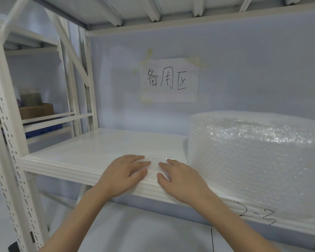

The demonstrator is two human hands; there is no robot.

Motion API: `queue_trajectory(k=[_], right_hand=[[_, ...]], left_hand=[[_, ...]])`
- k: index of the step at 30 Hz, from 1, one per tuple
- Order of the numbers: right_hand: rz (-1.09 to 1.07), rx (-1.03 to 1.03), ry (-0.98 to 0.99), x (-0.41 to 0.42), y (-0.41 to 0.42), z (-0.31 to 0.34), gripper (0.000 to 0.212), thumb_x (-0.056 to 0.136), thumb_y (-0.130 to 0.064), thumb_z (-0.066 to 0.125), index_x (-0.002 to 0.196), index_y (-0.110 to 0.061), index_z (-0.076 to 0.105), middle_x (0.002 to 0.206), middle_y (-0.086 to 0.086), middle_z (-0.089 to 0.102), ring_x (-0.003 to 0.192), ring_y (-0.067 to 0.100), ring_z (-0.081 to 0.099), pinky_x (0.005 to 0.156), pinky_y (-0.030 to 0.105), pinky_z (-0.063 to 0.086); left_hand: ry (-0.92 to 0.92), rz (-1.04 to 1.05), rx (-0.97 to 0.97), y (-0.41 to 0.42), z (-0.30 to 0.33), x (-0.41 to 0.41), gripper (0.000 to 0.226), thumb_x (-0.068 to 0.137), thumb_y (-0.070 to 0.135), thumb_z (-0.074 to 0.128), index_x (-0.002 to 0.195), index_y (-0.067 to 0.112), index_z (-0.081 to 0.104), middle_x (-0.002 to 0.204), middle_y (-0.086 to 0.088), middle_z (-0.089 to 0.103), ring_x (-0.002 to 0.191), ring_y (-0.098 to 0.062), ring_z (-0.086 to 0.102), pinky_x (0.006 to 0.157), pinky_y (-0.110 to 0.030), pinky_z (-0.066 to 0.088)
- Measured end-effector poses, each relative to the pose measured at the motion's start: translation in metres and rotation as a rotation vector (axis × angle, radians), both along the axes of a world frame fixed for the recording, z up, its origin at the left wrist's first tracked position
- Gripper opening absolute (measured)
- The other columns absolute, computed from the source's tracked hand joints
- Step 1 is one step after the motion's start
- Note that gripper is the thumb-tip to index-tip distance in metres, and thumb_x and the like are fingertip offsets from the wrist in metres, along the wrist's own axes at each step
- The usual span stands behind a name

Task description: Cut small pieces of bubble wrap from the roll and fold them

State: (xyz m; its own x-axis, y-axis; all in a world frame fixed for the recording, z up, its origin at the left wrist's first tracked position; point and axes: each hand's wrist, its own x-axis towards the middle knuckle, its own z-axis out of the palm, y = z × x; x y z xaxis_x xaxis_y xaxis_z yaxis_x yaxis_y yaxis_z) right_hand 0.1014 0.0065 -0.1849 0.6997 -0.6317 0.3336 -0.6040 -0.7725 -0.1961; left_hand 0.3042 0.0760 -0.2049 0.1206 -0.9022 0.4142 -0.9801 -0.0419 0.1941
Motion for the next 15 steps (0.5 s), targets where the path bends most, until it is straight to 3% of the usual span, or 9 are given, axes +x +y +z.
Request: queue_trajectory(k=[4,8,12,15], right_hand=[[-0.012,-0.057,0.021,0.001,-0.001,-0.003,0.046,0.094,-0.044,0.033,0.124,-0.018,0.057,0.130,0.008,0.058,0.117,0.030,0.055,0.093,0.039,0.047],[-0.003,-0.140,0.028,0.004,-0.004,-0.007,0.041,0.094,-0.042,0.032,0.112,-0.016,0.058,0.111,0.007,0.061,0.103,0.032,0.059,0.076,0.037,0.044],[-0.019,-0.234,-0.010,0.003,-0.003,-0.010,0.047,0.094,-0.041,0.033,0.132,-0.019,0.050,0.129,0.010,0.056,0.100,0.038,0.061,0.078,0.041,0.048],[0.012,-0.343,-0.110,-0.002,-0.001,-0.011,0.042,0.089,-0.037,0.040,0.119,-0.017,0.062,0.114,0.008,0.066,0.083,0.035,0.064,0.069,0.039,0.050]], left_hand=[[0.060,0.002,0.052,0.000,0.003,0.001,0.039,0.096,0.054,0.040,0.132,0.048,0.053,0.148,0.020,0.045,0.138,-0.005,0.035,0.110,-0.024,0.024],[0.102,-0.011,0.088,0.003,0.006,0.003,0.054,0.085,0.068,0.034,0.132,0.049,0.053,0.147,0.022,0.044,0.137,-0.004,0.036,0.109,-0.025,0.026],[0.169,-0.027,-0.065,0.007,0.004,-0.001,0.061,0.080,0.066,0.032,0.129,0.042,0.058,0.143,0.018,0.050,0.133,-0.006,0.042,0.105,-0.021,0.026],[0.374,-0.026,-0.247,0.017,0.004,-0.008,0.052,0.081,0.061,0.038,0.123,0.040,0.061,0.136,0.012,0.057,0.125,-0.007,0.047,0.103,-0.024,0.030]])
